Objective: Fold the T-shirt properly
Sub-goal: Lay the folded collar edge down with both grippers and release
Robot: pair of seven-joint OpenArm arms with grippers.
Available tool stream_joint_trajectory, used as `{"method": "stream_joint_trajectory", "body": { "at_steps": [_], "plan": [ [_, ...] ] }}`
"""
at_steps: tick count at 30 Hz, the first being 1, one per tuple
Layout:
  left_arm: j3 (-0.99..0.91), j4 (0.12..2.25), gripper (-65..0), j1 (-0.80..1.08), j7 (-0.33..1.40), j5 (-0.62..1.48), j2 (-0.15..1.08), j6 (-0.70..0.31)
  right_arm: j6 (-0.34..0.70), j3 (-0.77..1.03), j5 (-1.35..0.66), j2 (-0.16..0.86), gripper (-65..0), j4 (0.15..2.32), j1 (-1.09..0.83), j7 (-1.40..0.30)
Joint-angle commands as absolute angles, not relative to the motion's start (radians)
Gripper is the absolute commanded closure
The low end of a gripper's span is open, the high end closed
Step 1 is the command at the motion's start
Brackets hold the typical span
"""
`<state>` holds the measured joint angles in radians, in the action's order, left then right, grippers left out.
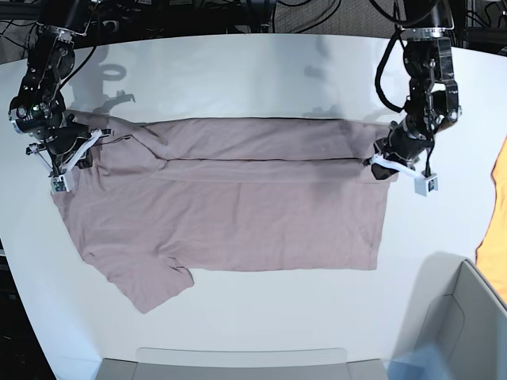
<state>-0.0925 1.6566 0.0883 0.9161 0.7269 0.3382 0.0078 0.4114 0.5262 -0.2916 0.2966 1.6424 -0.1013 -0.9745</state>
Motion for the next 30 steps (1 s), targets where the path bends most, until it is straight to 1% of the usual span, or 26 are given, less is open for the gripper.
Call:
{"method": "stream_joint_trajectory", "body": {
  "at_steps": [1, 5, 8, 13, 18, 24, 30],
  "plan": [
    [-0.064, 1.672, 0.0, 0.064, 0.906, 0.688, 0.343, 0.005, 0.412, 0.532, -0.297, 0.318, 0.0, 1.626, -0.087, -0.961],
    [0.068, 1.6, 0.0, 0.033, 0.906, 0.524, 0.344, 0.004, 0.412, 0.53, -0.295, 0.321, 0.0, 1.514, -0.051, -0.961],
    [0.094, 1.546, 0.0, 0.056, 0.906, 0.472, 0.344, 0.002, 0.412, 0.522, -0.294, 0.329, 0.0, 1.46, -0.056, -0.961],
    [0.093, 1.492, 0.0, 0.174, 0.903, 0.47, 0.352, 0.002, 0.414, 0.522, -0.294, 0.332, 0.0, 1.423, -0.104, -0.951],
    [0.091, 1.495, 0.0, 0.337, 0.84, 0.47, 0.386, 0.002, 0.414, 0.522, -0.298, 0.358, 0.0, 1.438, -0.2, -0.906],
    [0.041, 1.498, 0.0, 0.487, 0.834, 0.47, 0.386, 0.001, 0.418, 0.522, -0.3, 0.371, 0.0, 1.443, -0.274, -0.906],
    [0.015, 1.59, 0.0, 0.602, 0.835, 0.47, 0.387, 0.001, 0.418, 0.519, -0.3, 0.386, 0.0, 1.443, -0.311, -0.906]
  ]
}}
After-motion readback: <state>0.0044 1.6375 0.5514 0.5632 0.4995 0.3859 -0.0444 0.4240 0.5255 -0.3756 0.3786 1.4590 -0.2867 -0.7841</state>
